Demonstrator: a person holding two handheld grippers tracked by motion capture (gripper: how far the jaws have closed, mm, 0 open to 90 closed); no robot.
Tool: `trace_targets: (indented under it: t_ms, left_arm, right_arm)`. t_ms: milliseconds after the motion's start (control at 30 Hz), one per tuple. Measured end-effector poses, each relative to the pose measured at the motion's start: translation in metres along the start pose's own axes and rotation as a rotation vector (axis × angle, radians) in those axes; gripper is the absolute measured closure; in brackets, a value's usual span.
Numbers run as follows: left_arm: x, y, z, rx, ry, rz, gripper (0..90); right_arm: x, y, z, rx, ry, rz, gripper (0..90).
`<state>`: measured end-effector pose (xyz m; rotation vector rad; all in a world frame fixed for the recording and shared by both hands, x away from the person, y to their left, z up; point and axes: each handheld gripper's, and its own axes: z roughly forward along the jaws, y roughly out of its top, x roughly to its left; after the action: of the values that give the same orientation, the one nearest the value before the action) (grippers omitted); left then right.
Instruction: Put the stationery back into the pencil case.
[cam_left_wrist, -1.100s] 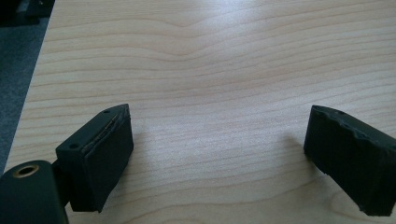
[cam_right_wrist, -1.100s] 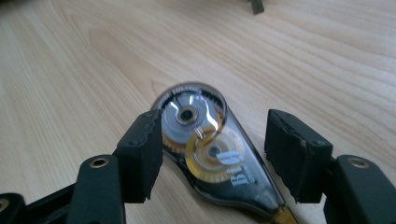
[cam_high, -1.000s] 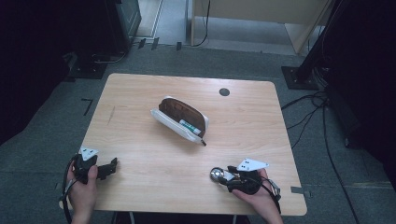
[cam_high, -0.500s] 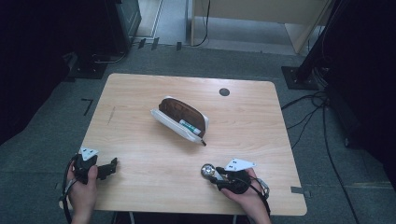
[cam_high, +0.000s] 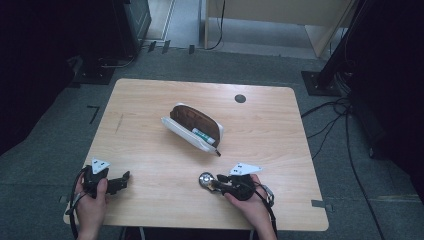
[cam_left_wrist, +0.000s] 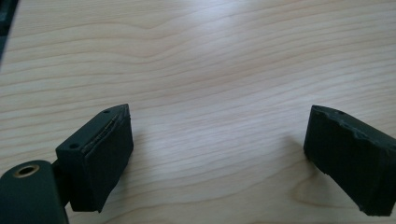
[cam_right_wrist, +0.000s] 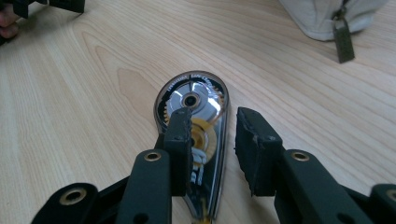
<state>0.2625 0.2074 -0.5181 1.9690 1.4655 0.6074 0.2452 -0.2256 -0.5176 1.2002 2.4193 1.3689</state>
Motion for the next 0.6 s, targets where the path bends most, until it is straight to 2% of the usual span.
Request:
trace_targets:
  t_ms: [200, 267, 333, 433, 600]
  left_arm:
    - [-0.013, 0.004, 0.001, 0.011, -0.034, 0.012, 8.5]
    - [-0.017, 0.006, 0.001, 0.009, -0.069, -0.004, 9.2]
    - [-0.021, 0.008, 0.002, 0.014, -0.086, -0.007, 9.2]
    - [-0.030, 0.012, 0.002, 0.012, -0.116, 0.023, 9.2]
    - [-0.049, 0.019, 0.005, -0.004, -0.134, 0.073, 9.2]
  right_arm:
    - [0.007, -0.001, 0.001, 0.024, -0.006, -0.041, 48.3]
    - [0.010, -0.003, 0.000, 0.027, -0.021, -0.050, 48.0]
    - [0.012, -0.005, -0.001, 0.020, -0.033, -0.036, 47.7]
    - [0.017, -0.006, -0.002, 0.015, -0.061, -0.043, 46.9]
    - [0.026, -0.006, 0.004, 0.039, -0.094, -0.080, 43.9]
